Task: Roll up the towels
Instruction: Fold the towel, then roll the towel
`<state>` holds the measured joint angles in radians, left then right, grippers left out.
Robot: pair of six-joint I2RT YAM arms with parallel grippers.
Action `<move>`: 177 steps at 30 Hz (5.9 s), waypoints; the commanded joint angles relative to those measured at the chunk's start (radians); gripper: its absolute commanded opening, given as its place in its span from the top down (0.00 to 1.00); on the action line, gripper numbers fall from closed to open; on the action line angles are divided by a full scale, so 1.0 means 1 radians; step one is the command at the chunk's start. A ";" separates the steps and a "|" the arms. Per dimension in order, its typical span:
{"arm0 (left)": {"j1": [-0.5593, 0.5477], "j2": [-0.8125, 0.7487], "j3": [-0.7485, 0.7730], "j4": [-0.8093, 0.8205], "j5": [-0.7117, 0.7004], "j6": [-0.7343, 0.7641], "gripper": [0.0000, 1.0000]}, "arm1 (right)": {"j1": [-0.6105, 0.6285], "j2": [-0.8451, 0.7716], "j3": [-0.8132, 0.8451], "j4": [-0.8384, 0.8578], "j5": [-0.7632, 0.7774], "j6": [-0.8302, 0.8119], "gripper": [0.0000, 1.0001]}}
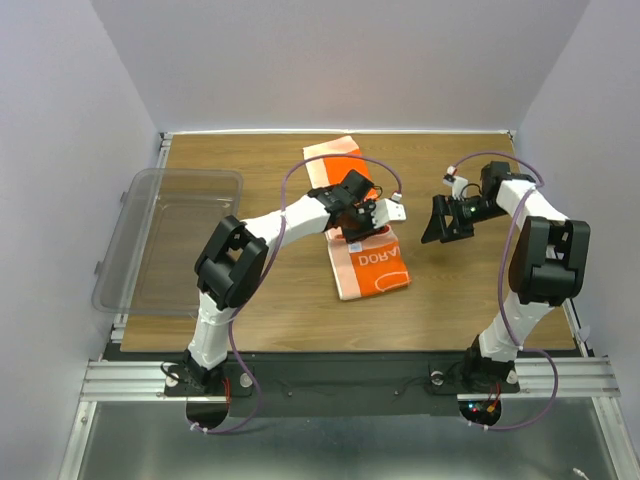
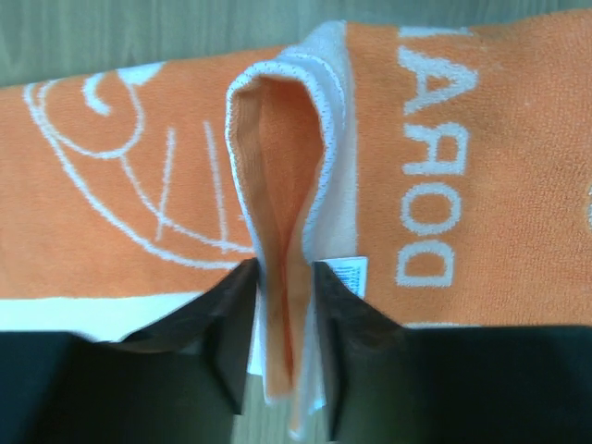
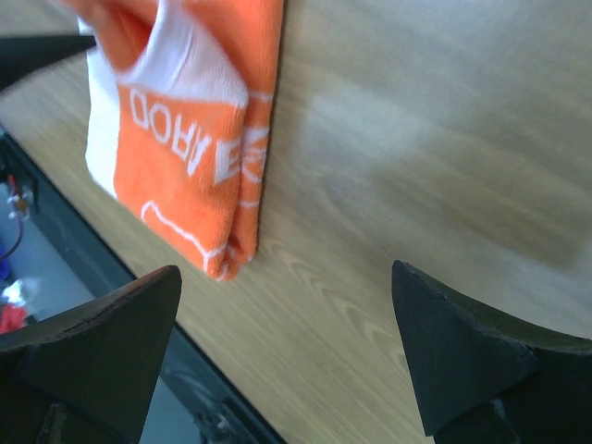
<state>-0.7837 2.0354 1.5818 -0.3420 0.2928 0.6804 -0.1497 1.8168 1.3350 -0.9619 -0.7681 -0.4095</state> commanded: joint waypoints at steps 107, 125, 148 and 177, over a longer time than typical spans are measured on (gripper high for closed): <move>0.107 0.315 0.079 -0.523 0.704 -0.059 0.75 | 0.895 -0.571 -0.415 0.454 0.562 -0.232 0.00; 0.149 0.304 0.089 -0.534 0.712 -0.027 0.71 | 0.958 -0.395 -0.628 0.755 0.571 -0.172 0.50; 0.454 -0.687 -0.483 0.109 0.451 -0.323 0.32 | 0.628 0.041 -0.202 0.318 -0.170 -0.127 0.88; -0.356 -0.681 -1.158 0.850 -0.454 0.392 0.13 | 0.556 0.500 0.174 -0.213 -0.382 -0.216 0.84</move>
<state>-1.1339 1.3102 0.4244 0.3767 -0.0898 1.0229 0.4049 2.2936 1.4914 -1.1114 -1.1683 -0.5850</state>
